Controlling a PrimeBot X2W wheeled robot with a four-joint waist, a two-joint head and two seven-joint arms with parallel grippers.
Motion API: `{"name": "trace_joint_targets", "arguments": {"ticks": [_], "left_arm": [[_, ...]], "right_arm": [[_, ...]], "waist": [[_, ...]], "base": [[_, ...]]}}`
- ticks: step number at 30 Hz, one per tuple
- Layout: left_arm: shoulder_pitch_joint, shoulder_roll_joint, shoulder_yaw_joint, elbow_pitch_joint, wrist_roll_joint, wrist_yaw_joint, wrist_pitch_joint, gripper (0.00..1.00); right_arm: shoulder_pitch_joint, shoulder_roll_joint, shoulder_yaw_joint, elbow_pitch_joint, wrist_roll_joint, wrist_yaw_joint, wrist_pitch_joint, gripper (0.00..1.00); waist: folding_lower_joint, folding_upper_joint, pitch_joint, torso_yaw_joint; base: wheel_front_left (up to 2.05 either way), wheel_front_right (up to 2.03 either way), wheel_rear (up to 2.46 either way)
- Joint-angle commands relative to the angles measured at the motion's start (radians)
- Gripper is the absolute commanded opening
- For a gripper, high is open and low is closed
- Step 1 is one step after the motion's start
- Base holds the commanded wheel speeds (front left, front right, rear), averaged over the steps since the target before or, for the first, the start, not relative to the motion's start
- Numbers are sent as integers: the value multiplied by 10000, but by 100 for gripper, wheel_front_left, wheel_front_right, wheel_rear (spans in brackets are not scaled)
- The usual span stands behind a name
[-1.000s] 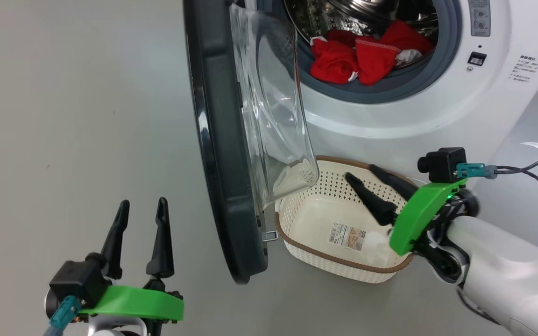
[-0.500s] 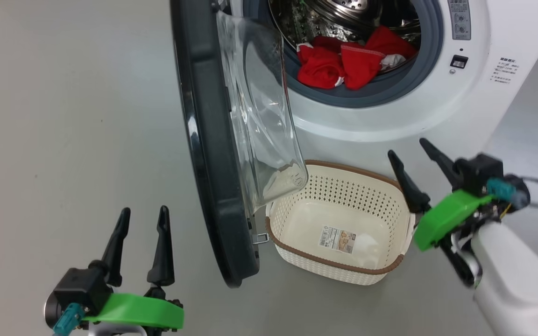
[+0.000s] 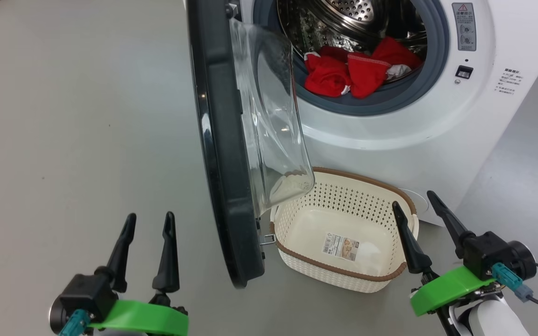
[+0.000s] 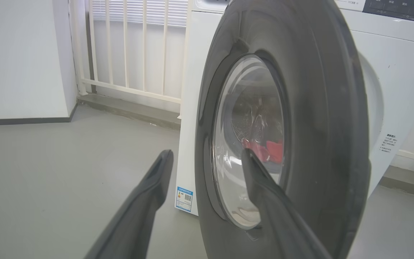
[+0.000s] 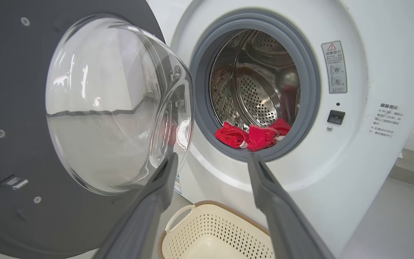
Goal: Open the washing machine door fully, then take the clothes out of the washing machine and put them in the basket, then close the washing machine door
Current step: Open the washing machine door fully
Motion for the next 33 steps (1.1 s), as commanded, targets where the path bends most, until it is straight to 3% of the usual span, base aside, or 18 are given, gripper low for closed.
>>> {"name": "trace_joint_targets", "arguments": {"ticks": [1, 24, 25, 28, 33], "left_arm": [[7, 146, 298, -283, 98, 66, -120, 100], [-30, 146, 254, -40, 273, 93, -120, 100], [-33, 146, 255, -12, 282, 82, -120, 90], [-37, 146, 260, 78, 312, 55, -120, 0], [-155, 146, 260, 46, 358, 1, -120, 0]], "right_arm": [[-75, 36, 250, -344, 140, 35, -64, 100], [93, 40, 678, -464, 493, 35, -64, 100], [88, 41, 687, -462, 511, 35, -64, 100], [71, 41, 708, -457, 561, 35, -64, 100], [28, 41, 708, -473, 622, 35, -64, 100]], "waist": [[0, 0, -13, 7], [0, 0, 127, -159], [0, 0, 125, -171], [0, 0, 132, -205], [0, 0, 177, -238]], "base": [[0, 0, 0], [0, 0, 0], [0, 0, 0], [0, 0, 0], [0, 0, 0]]}}
